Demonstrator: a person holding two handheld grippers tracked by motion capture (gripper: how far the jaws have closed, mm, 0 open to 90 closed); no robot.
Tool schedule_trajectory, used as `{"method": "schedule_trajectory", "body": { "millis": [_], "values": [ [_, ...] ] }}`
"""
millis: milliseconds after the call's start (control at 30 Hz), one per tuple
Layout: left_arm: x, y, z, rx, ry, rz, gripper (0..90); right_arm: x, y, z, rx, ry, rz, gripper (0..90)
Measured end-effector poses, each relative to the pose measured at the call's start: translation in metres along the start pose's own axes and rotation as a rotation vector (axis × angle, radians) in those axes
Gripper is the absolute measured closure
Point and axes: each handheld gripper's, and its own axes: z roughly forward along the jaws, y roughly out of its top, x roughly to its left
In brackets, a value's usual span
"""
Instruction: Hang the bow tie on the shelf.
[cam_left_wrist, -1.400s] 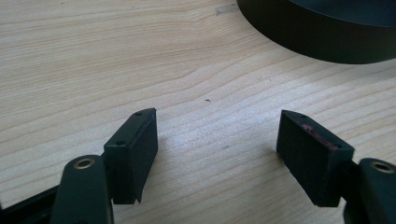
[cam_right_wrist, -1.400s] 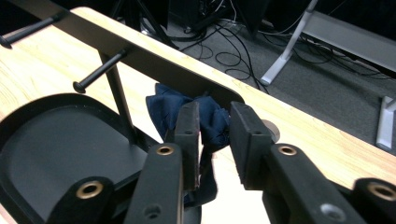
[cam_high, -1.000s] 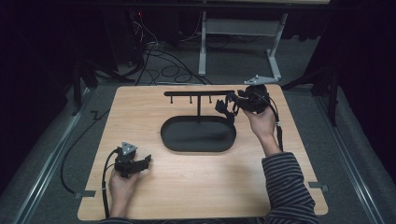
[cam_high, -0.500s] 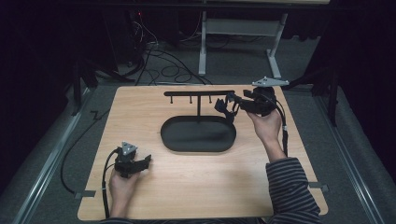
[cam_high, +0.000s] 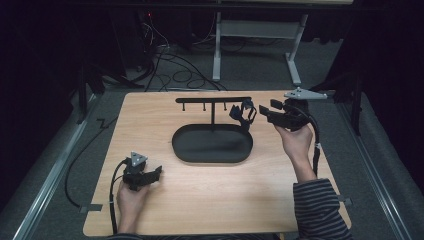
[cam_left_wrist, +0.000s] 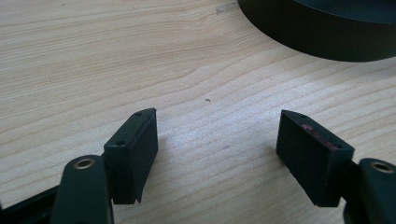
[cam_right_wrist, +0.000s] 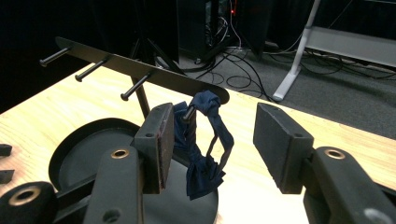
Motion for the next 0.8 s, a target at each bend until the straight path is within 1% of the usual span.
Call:
{"method": "schedule_trajectory", "body": {
  "millis": [33,67,167,333,633,733,800],
  "values": [
    [0.0,0.0,0.0,0.0,0.0,0.0,29.8,0.0,0.0,0.0,0.0,0.0,0.0,49.4],
    [0.0,0.0,0.0,0.0,-0.001,0.0,29.9,0.0,-0.002,-0.005,-0.006,0.0,0.003,49.3],
    [0.0,0.0,0.0,0.001,-0.001,0.0,29.9,-0.001,-0.004,-0.01,-0.014,0.002,0.005,49.1],
    [0.0,0.0,0.0,0.0,0.0,0.001,29.8,-0.003,-0.009,-0.019,-0.025,0.005,0.02,48.9],
    [0.0,0.0,0.0,-0.001,0.003,0.002,29.8,-0.008,-0.021,-0.032,-0.045,0.014,0.048,48.8],
    [0.0,0.0,0.0,-0.001,0.003,0.002,29.8,-0.009,-0.024,-0.035,-0.047,0.013,0.049,48.7],
    [0.0,0.0,0.0,-0.001,0.003,0.002,29.8,-0.009,-0.027,-0.041,-0.061,0.014,0.054,48.6]
  ]
}}
